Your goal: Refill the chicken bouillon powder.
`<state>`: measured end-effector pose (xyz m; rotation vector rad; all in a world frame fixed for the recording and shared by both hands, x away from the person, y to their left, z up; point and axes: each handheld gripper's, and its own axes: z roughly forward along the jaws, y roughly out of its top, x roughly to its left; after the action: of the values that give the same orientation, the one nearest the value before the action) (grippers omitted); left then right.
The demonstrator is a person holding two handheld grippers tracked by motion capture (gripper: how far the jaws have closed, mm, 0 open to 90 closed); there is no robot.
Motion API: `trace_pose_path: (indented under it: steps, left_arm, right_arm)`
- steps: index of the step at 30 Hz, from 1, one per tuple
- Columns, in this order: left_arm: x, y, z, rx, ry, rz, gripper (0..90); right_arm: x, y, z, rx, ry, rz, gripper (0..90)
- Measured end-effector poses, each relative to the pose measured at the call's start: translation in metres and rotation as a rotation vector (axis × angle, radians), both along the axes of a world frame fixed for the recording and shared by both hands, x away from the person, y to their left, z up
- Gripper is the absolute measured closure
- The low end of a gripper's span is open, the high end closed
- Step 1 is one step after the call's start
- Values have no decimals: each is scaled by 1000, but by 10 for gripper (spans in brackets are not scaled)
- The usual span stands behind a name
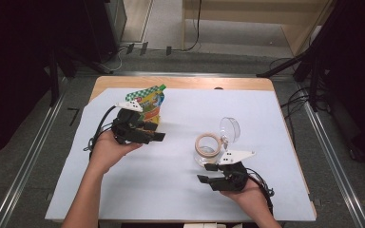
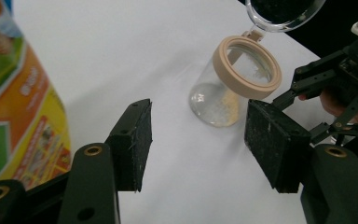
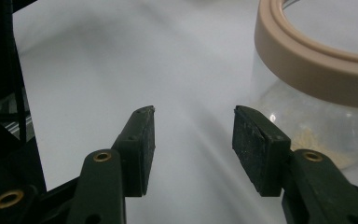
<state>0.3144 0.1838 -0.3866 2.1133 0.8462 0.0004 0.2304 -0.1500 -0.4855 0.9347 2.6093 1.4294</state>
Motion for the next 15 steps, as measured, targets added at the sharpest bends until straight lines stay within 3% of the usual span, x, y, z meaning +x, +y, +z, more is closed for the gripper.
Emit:
trace_pose_path:
  steps: [15]
  left_arm:
    - [1,39,4,-9,-2,91,431]
  right_arm:
    - [1,3,-1,-3,5,5,499]
